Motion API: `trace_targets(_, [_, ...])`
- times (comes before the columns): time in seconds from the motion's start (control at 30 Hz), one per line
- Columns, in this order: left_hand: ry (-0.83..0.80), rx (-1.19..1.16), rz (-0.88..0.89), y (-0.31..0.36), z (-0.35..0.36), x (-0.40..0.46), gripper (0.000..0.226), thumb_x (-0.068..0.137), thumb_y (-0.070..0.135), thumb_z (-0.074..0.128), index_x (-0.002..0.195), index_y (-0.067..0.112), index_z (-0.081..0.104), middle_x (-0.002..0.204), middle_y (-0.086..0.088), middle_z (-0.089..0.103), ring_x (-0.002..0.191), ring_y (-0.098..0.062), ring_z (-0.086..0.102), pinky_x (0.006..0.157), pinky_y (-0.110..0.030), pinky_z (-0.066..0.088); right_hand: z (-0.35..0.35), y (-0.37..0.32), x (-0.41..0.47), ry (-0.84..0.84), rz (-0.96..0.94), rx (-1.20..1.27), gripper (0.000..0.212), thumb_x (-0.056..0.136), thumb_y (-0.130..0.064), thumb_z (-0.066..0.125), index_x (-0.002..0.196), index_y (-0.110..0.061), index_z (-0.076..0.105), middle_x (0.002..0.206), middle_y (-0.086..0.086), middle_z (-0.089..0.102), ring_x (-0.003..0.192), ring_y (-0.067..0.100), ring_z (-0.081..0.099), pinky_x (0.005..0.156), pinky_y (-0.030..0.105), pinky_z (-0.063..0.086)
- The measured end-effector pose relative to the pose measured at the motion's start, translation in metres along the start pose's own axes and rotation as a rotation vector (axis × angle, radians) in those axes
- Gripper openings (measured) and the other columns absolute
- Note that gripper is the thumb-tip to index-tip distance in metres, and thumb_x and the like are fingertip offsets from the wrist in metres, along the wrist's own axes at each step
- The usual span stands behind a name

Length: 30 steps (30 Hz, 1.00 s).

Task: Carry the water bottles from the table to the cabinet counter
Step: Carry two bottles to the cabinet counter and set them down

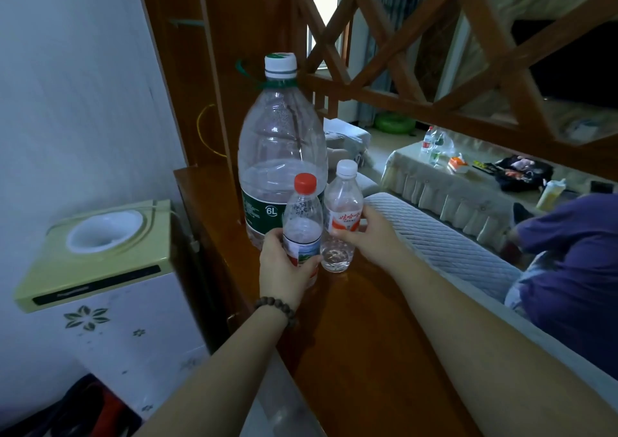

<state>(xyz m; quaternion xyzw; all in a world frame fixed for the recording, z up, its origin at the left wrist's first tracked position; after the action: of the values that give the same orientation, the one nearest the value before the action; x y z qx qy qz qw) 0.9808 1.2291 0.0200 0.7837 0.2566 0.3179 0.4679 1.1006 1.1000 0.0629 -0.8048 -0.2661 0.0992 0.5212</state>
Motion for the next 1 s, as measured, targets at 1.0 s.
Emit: trace_targets(1.0, [0.120, 0.535, -0.094, -0.051, -0.086, -0.092, 0.087, 0.083, 0.063, 0.053, 0.150, 0.017, 0.020, 0.154, -0.007, 0.028, 0.141, -0.026, 0.026, 0.114, -0.047, 0.026, 0.076, 0.008, -0.142, -0.093, -0.108, -0.250, 0.070, 0.087, -0.054, 0.056, 0.146, -0.023, 0.034, 0.149, 0.000, 0.038, 0.136, 0.016, 0.036, 0.107, 0.029, 0.033])
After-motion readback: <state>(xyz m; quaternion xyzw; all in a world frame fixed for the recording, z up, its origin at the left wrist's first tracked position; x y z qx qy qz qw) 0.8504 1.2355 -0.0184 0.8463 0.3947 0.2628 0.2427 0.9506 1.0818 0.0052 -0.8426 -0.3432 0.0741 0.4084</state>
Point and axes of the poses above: each hand's wrist, its own x-axis towards the middle knuckle, its own z-axis out of the palm, y = z × x, the point moved 2 cm from there along x, towards the middle knuckle
